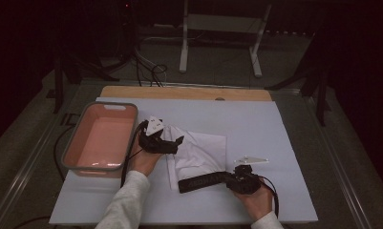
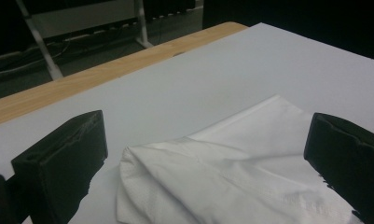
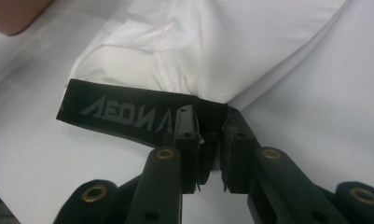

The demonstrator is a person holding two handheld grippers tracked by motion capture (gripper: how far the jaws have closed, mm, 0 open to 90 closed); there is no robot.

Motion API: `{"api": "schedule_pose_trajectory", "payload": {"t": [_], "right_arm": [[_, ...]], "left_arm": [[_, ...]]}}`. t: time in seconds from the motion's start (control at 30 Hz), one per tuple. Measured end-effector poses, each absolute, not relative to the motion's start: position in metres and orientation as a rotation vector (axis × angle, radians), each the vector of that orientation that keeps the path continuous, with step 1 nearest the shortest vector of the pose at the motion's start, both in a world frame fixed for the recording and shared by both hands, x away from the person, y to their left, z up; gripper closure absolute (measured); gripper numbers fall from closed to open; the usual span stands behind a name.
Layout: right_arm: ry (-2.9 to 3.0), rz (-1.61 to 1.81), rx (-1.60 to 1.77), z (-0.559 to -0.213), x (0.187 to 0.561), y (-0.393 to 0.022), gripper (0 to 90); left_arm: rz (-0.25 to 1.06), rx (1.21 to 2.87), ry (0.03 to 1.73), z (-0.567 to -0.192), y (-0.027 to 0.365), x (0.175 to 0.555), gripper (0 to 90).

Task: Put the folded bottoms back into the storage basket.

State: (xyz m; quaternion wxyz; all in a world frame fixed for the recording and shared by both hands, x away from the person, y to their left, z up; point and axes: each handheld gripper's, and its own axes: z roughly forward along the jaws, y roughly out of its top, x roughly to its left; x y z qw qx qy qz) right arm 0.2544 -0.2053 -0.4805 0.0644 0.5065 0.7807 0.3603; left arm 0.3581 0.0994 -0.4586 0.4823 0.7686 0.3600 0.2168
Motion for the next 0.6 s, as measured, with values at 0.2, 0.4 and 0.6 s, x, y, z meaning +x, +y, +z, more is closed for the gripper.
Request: {"api": "schedule_pose_trajectory", "payload": {"t": [0.2,0.4,0.6], "right_arm": [[2.356,1.092,1.525,-0.48,0.255,-0.206,78.7],[2.35,1.094,1.527,-0.48,0.255,-0.206,78.7],[2.346,1.095,1.528,-0.48,0.254,-0.207,78.7]], "left_arm": [[0.512,1.881,0.887,-0.463,0.098,0.365,0.5],[0.499,1.9,0.891,-0.467,0.096,0.373,0.5],[0.488,1.921,0.903,-0.471,0.095,0.383,0.5]]}}
